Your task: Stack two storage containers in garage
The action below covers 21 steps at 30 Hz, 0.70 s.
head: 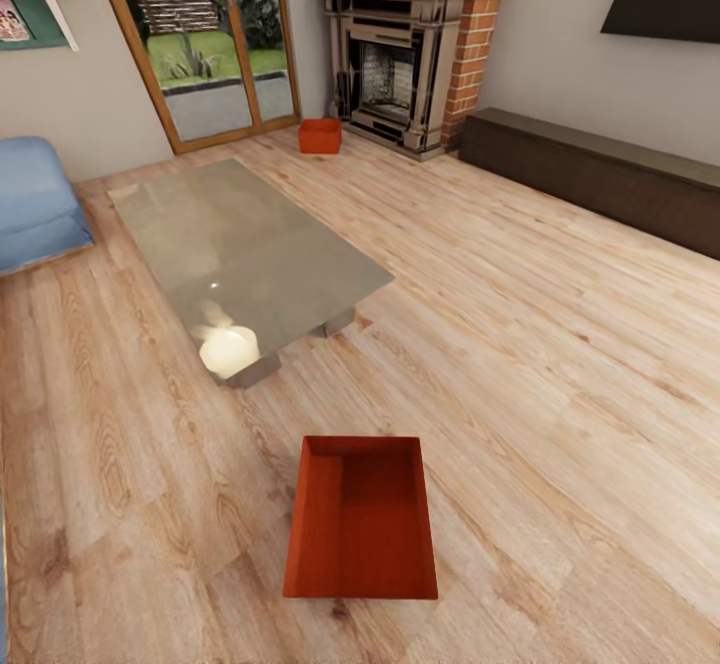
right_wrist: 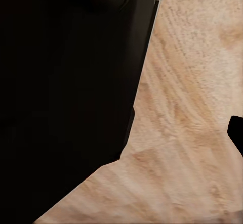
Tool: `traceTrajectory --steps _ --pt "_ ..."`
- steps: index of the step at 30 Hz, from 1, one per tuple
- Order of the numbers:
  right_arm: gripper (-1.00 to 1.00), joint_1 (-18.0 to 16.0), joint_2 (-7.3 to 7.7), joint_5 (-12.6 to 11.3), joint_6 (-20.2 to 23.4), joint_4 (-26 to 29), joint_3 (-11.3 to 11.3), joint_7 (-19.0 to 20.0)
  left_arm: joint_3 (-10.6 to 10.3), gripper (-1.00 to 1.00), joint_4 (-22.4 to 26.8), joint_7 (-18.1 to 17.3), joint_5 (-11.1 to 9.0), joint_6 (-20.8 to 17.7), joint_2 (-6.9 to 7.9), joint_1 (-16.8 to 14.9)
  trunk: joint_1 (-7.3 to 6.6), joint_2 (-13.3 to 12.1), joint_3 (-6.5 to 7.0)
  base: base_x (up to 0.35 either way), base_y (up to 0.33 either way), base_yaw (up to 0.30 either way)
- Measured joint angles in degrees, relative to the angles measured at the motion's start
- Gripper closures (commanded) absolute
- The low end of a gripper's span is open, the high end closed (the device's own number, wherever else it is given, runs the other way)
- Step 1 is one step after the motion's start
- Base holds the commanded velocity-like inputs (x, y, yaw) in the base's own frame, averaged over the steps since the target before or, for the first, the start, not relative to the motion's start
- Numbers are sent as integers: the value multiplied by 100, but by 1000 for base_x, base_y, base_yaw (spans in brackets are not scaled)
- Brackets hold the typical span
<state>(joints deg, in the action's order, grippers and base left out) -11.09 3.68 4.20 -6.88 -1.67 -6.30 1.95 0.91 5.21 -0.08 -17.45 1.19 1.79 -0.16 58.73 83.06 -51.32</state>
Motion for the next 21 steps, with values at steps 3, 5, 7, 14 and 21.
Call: traceTrajectory --steps 3,5,7,14,21 --pt "-100 0 -6 -1 3 0 0 -4 0 -100 0 0 0 0 2 0 0 0 -28 0 0 0" --pt "-100 0 -8 -1 7 0 0 -5 -1 -100 0 0 0 0 10 0 0 0 -46 0 0 0" --pt "-100 0 -8 -1 8 0 0 -5 -1 -100 0 0 0 0 13 0 0 0 -65 0 0 0" --pt "-100 0 -6 -1 4 0 0 -5 -1 -100 0 0 0 0 7 0 0 0 -130 0 0 0" --pt "-100 0 -8 -2 1 -1 0 -5 -1 -100 0 0 0 0 6 0 0 0 -195 0 0 0"
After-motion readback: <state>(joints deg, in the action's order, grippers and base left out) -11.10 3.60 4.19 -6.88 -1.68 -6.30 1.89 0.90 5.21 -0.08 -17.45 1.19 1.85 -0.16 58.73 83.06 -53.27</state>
